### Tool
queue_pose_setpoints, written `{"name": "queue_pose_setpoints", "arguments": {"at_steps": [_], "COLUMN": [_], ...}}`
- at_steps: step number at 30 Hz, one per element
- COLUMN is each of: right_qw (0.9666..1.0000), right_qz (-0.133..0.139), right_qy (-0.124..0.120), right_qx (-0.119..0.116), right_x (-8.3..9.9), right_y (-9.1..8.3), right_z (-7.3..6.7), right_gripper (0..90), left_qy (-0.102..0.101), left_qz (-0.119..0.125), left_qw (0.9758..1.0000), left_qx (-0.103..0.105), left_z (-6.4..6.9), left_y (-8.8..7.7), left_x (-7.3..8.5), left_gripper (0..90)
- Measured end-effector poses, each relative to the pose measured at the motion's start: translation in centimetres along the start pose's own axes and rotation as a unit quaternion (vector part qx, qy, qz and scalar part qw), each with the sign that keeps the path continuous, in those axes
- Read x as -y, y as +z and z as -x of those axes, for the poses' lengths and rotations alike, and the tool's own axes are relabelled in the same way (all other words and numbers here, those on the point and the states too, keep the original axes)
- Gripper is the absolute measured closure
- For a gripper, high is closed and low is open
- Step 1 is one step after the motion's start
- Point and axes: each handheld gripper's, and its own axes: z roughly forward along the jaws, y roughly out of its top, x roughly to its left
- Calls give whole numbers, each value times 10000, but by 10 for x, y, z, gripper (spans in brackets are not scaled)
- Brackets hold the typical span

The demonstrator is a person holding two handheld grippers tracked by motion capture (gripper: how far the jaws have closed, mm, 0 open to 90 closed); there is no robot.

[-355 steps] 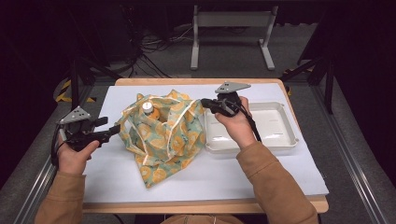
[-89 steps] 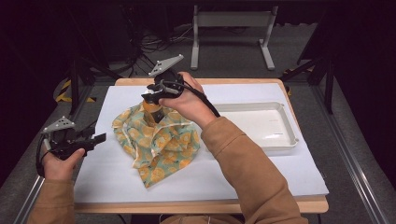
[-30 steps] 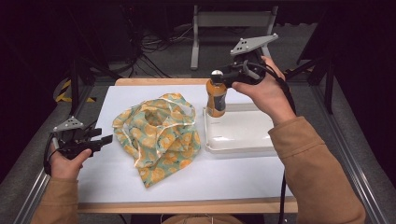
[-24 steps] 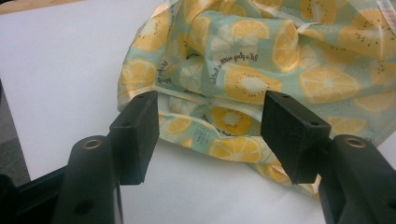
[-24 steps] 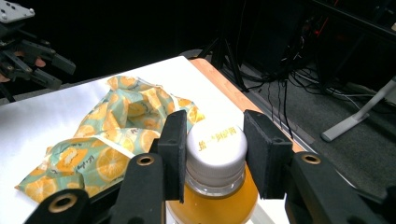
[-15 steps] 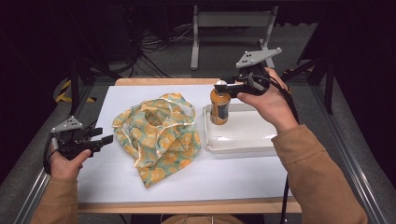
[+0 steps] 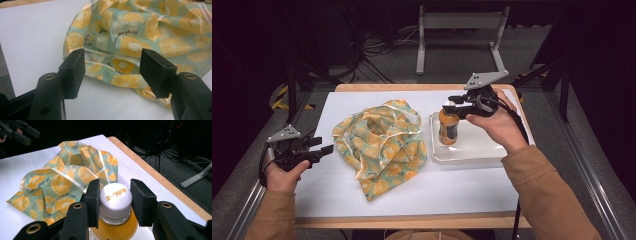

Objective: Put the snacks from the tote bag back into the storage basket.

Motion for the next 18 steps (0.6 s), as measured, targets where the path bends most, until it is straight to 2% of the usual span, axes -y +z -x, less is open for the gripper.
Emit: {"name": "queue_pose_setpoints", "arguments": {"at_steps": [18], "right_qw": [9996], "right_qz": [-157], "right_qy": [111], "right_qx": [-190], "right_x": [37], "right_y": [17], "right_z": [-11], "right_gripper": [614], "left_qy": [51], "left_qz": [-22], "left_qw": [10000], "left_qx": [-7], "left_z": [2], "left_y": [3], "left_x": [0], "left_gripper": [377]}}
